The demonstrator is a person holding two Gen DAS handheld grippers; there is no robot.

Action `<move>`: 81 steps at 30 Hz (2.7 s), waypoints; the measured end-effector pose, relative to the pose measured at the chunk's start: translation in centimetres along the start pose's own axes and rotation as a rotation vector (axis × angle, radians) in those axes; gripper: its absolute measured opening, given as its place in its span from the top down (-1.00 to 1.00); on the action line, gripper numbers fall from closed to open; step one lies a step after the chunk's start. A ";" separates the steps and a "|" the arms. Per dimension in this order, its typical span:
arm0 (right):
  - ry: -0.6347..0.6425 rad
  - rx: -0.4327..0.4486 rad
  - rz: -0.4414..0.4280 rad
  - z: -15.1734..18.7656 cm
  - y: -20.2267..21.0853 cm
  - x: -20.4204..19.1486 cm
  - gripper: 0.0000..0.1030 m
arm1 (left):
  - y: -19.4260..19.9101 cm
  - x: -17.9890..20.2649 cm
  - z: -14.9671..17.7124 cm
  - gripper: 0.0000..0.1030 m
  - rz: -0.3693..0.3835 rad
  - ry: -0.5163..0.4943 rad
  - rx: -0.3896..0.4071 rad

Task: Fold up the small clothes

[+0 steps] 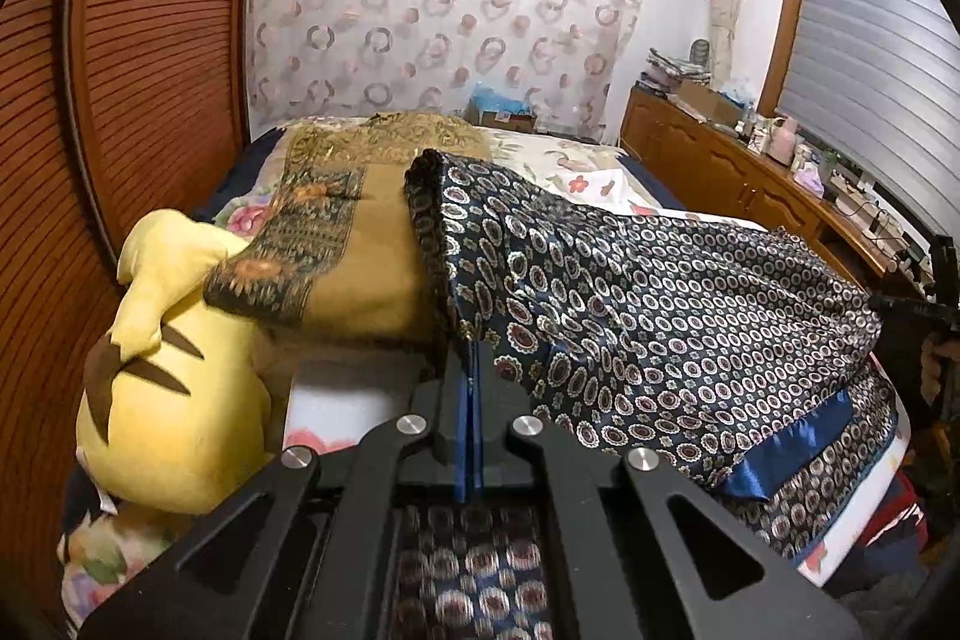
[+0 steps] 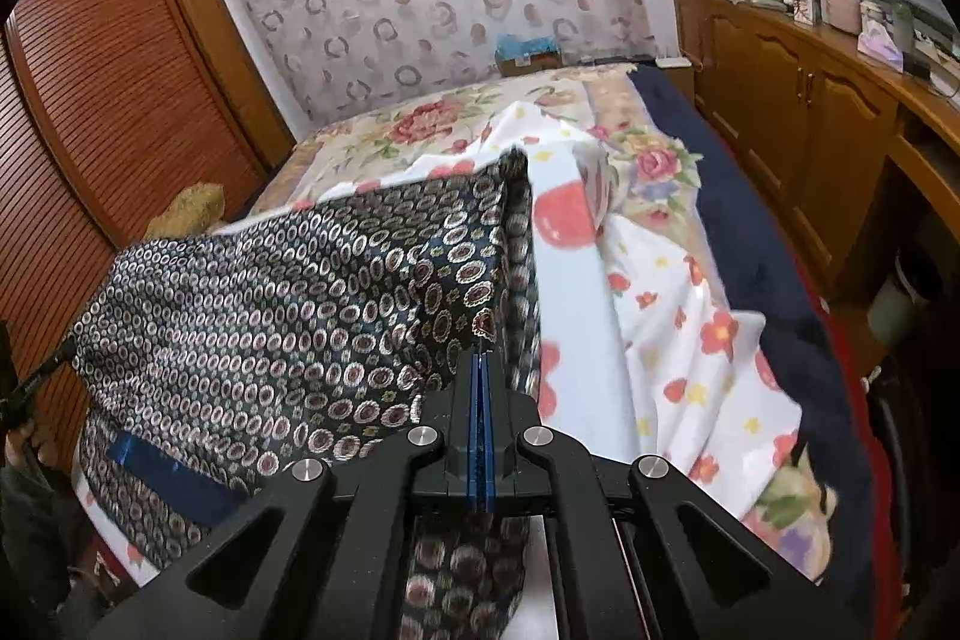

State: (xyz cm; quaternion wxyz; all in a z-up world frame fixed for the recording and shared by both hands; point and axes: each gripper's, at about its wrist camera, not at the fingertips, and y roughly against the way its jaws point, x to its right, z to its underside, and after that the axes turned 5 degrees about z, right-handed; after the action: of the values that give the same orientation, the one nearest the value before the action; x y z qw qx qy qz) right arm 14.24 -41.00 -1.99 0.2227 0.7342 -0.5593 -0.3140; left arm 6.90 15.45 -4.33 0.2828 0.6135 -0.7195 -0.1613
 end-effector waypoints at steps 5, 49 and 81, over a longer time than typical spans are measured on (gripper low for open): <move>0.003 -0.013 -0.021 0.7 1.5 -0.1 0.99 | 1.5 0.0 1.8 0.98 -0.001 0.014 -0.002; 0.218 0.048 0.086 4.3 5.6 -6.4 0.18 | 1.8 0.0 6.6 -0.07 -0.083 0.045 -0.117; 0.326 -0.001 0.074 9.3 0.0 -12.4 -0.13 | 1.6 0.8 9.2 -0.07 -0.090 0.094 -0.153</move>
State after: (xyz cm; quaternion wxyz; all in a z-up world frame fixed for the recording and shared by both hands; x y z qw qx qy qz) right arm 5.47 -28.89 -5.90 0.3224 0.7541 -0.5422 -0.1827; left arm 0.04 13.90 -10.47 0.3550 0.6288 -0.6624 -0.1994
